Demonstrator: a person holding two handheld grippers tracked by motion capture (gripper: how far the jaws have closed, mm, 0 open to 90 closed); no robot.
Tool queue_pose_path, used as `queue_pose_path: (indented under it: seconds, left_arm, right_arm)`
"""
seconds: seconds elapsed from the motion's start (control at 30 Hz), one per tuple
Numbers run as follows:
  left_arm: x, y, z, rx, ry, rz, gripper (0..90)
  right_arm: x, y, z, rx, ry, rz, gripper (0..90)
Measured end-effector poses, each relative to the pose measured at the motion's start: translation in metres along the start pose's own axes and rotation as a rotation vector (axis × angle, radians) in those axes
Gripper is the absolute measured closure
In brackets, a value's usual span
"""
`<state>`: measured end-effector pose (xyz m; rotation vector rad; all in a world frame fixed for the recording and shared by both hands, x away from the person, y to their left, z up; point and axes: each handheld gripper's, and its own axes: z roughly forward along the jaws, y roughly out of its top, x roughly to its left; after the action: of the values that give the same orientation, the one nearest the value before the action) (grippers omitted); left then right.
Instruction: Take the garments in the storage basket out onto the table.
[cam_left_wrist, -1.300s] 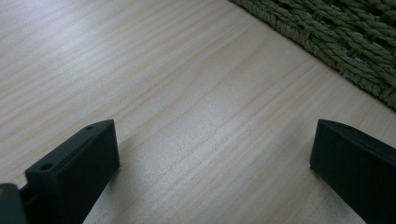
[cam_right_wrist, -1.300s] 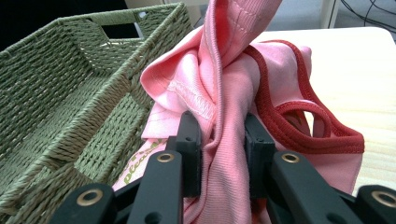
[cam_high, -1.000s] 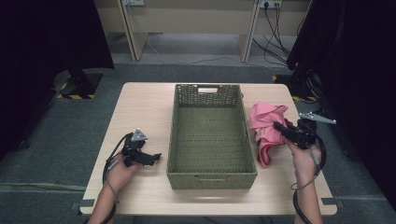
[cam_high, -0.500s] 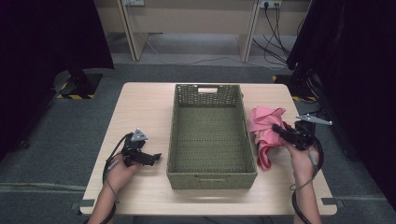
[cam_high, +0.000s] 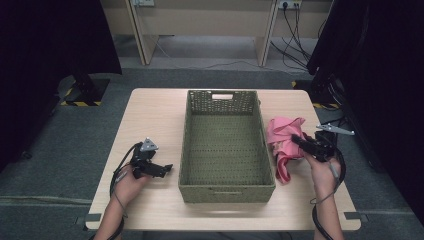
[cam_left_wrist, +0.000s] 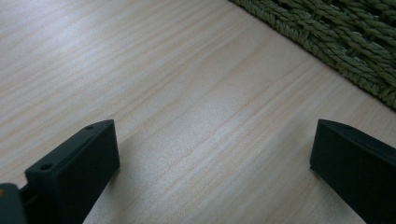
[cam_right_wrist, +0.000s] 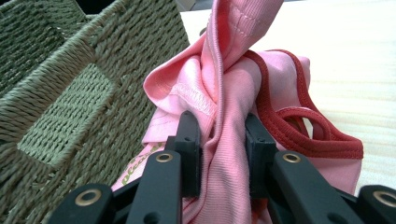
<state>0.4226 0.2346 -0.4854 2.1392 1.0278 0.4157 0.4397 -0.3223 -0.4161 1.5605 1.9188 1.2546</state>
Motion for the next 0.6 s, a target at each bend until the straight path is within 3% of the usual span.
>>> queue_pose_path:
  seconds: [0.6]
  left_arm:
    - [0.0,0.0,0.0,0.0,0.0,0.001,0.4]
  right_arm:
    - [-0.004,-0.008,0.011,0.024,0.011,-0.001,71.5]
